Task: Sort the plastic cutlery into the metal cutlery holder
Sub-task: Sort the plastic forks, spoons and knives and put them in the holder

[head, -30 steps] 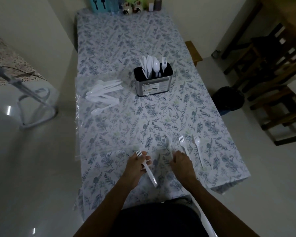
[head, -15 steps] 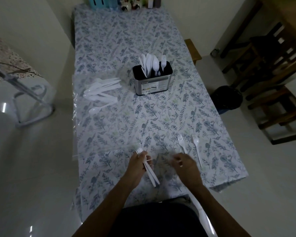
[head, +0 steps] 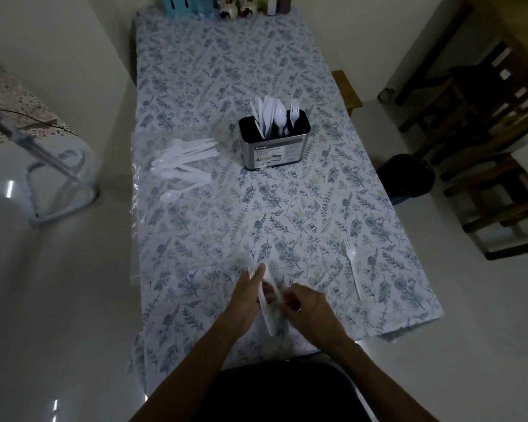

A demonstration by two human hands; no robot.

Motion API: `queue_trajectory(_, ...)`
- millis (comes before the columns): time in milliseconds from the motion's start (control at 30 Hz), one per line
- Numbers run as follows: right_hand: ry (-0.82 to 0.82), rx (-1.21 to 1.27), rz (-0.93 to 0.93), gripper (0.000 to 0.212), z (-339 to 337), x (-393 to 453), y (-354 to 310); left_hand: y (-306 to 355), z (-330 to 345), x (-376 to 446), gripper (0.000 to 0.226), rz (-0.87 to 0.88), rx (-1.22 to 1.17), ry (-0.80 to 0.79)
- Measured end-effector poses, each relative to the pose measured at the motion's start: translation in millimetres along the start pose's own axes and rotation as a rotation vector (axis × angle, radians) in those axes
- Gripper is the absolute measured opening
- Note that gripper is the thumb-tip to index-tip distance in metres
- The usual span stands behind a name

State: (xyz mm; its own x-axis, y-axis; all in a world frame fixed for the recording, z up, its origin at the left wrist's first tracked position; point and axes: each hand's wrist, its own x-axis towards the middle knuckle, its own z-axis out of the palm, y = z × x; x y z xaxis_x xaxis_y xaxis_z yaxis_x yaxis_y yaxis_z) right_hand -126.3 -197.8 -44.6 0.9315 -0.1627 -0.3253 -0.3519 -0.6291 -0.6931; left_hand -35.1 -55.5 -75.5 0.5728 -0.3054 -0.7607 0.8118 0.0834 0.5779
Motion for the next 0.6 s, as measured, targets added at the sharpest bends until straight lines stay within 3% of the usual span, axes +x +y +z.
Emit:
queue_trajectory(100,-0.019,0.012,-0.061,0.022,4,-3,-17,-1,2,0,0.031,0.045,-0.057,0.001)
queue_trajectory(167,0.023,0.045,0.015,0.016,-6,0,-7,0,2,0,0.028,0.061,-0.027,0.030)
queue_trajectory(300,0.422,-0.190,0.316,0.032,-46,11,57,-1,-5,0,0.019,0.044,0.025,0.093)
queue_trajectory(333,0.455,-0.265,0.401,0.039,-55,13,72,-1,-7,1,0.018,0.039,0.020,0.094)
queue_trajectory(433,0.341,-0.392,0.436,0.032,-61,17,96,-2,-6,2,0.016,0.038,0.007,0.087)
queue_trajectory(533,0.220,-0.298,0.401,0.017,-48,23,81,0,-4,1,0.011,0.043,0.001,0.059)
queue_trajectory(600,0.173,-0.190,0.273,0.011,-35,21,53,0,-2,-1,0.017,0.061,0.009,0.028)
